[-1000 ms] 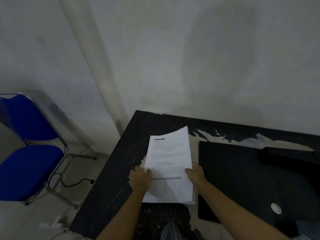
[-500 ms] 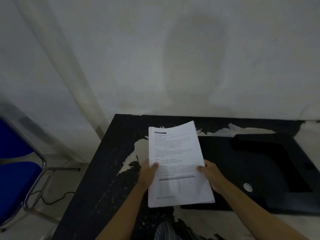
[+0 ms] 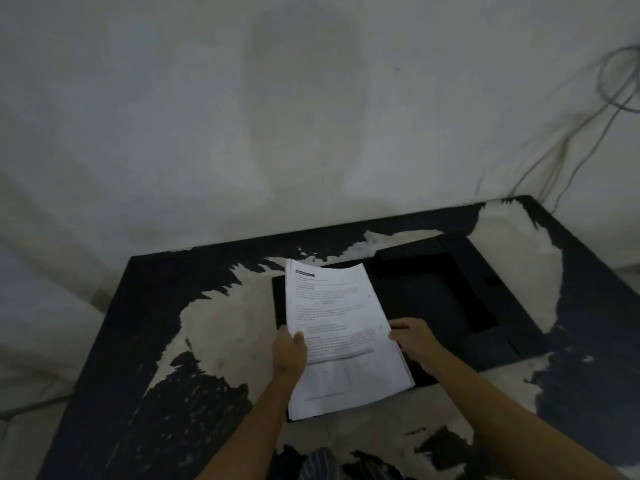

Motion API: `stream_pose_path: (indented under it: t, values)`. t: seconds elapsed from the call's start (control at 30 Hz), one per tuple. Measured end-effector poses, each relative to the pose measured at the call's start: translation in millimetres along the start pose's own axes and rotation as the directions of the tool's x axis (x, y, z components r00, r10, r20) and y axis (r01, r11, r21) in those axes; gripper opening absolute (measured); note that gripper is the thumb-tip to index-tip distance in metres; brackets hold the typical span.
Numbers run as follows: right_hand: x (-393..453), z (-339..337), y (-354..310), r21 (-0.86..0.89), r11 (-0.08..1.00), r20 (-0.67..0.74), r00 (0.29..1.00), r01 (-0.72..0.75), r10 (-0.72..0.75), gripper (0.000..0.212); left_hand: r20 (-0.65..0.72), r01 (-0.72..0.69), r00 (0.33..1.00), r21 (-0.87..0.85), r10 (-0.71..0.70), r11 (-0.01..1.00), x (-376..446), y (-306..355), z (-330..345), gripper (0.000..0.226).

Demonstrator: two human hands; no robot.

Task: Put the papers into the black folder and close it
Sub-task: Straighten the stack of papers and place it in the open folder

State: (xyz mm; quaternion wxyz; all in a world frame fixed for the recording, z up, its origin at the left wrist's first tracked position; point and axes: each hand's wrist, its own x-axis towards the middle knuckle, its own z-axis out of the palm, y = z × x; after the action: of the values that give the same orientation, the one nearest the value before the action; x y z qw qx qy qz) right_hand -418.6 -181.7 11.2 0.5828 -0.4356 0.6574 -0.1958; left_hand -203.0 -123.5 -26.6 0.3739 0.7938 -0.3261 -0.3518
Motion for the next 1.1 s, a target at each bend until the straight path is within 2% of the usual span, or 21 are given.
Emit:
stream_pose_path:
  t: [0.13, 0.3, 0.37, 0.43, 0.53, 0.73, 1.0, 1.1]
  values:
    - [10.6, -34.6, 4.0, 0.016, 0.998, -0.032, 0.998, -0.061, 0.062, 0.023, -0.019, 0.033, 0.999, 0.063, -0.032, 0.997, -2.7, 7.9, 19.3, 0.019]
    - [24.4, -85.5, -3.4, -0.020, 0.999, -0.143, 0.989, 0.034, -0.037, 0.017, -0.056, 0.091, 0.995, 0.058, -0.088, 0.994, 2.3, 13.1, 31.9, 0.028]
    - [31.7, -106.2, -3.7, -0.123, 0.988, -0.234, 0.965, 0.094, -0.121, 0.020, -0.078, 0.107, 0.992, 0.049, -0.103, 0.993, 5.5, 13.4, 37.0, 0.028]
    - [40.2, -125.4, -0.9, -0.303, 0.944, -0.324, 0.918, 0.129, -0.229, 0.023, -0.088, 0.132, 0.988, 0.023, -0.129, 0.991, 6.1, 15.4, 42.4, 0.028]
    - [52.8, -150.0, 7.3, -0.440, 0.894, -0.417, 0.863, 0.085, -0.287, 0.029, -0.094, 0.174, 0.980, -0.008, -0.174, 0.985, 2.7, 21.0, 55.8, 0.031]
    - [76.3, -174.7, 24.5, -0.430, 0.897, -0.381, 0.881, 0.102, -0.282, 0.052, -0.107, 0.204, 0.973, -0.023, -0.206, 0.979, -4.4, 26.9, 81.4, 0.030]
    - [88.8, -181.0, 33.2, -0.493, 0.861, -0.313, 0.897, 0.127, -0.312, 0.061, -0.174, 0.202, 0.965, 0.025, -0.195, 0.979, -16.1, 27.4, 90.0, 0.029]
    - [90.7, -181.4, 41.4, -0.531, 0.833, -0.302, 0.884, 0.155, -0.358, 0.062, -0.181, 0.173, 0.970, 0.028, -0.165, 0.985, -22.6, 27.6, 91.8, 0.029]
